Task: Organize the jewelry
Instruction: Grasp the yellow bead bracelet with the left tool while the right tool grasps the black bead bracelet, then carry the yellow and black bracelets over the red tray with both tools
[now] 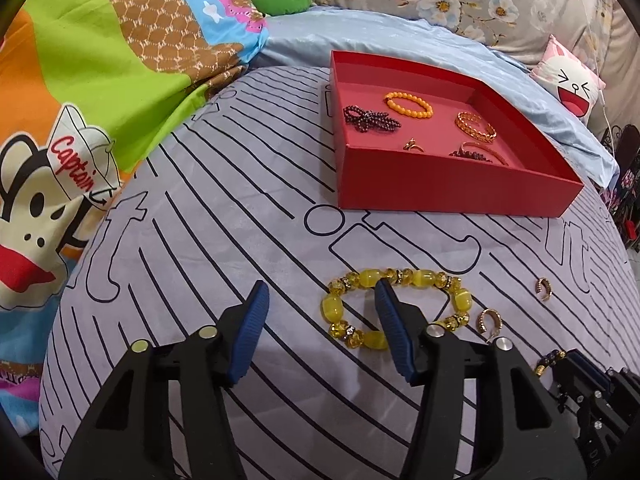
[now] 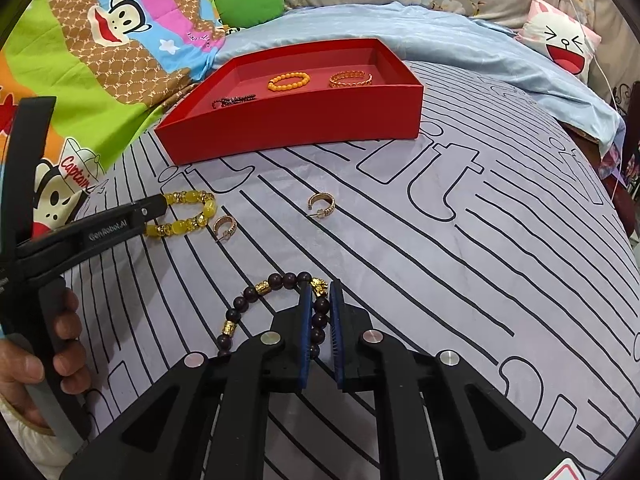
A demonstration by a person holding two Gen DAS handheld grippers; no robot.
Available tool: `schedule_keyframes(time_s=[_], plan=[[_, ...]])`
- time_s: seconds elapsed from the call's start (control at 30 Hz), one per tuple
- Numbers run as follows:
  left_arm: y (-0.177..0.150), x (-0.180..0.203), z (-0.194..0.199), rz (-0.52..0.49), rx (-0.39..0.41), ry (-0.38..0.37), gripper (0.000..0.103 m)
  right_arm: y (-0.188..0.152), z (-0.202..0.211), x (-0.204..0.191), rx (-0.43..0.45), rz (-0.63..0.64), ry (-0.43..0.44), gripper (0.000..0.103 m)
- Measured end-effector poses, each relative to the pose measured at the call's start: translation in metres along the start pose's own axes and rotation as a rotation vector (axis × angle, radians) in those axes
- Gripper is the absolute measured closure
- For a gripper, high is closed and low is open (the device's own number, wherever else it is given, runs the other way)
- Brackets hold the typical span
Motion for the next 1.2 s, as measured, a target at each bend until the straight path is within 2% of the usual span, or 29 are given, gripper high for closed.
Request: schedule_keyframes(time_s=[0.2, 0.27, 0.33, 0.6, 0.87, 1.2], plan=[[-0.001, 0.007, 0.002, -0.035, 0.006, -0.016, 0.078, -0.001, 0.000, -0.001, 0.000, -0.004, 0.001, 0.095], [0.000, 0.008, 0.002, -0.038, 0.004, -0.025, 0.090, -0.001, 0.000, 0.000, -0.001, -0.010, 0.005, 0.095], [-0.001, 0.009, 0.003, -0.037, -0.003, -0.039, 0.094, -0.001, 0.001, 0.001, -0.007, -0.019, 0.014, 0.095], [-0.002, 0.015, 0.018, -0.039, -0.003, -0.075, 0.094, 0.000, 0.007, 0.009, -0.012, -0.057, 0.035, 0.095], [0.013, 0.021, 0.040, -0.056, 0.005, -0.128, 0.094, 0.022, 0.027, 0.016, 0.037, -0.054, 0.035, 0.095], [0.058, 0.035, 0.071, -0.104, 0.104, -0.150, 0.094, 0.069, 0.042, 0.018, 0.113, -0.032, 0.047, 0.095]])
Point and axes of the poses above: each gripper's, at about its wrist camera, not at the fingertips, and z roughly against the way its jaws point, x to its right, y to its top, the point moved 3 cm from there along -z, roughly the way its jaws point, and after that the axes turned 5 degrees about -z, right-handed, at the moved point
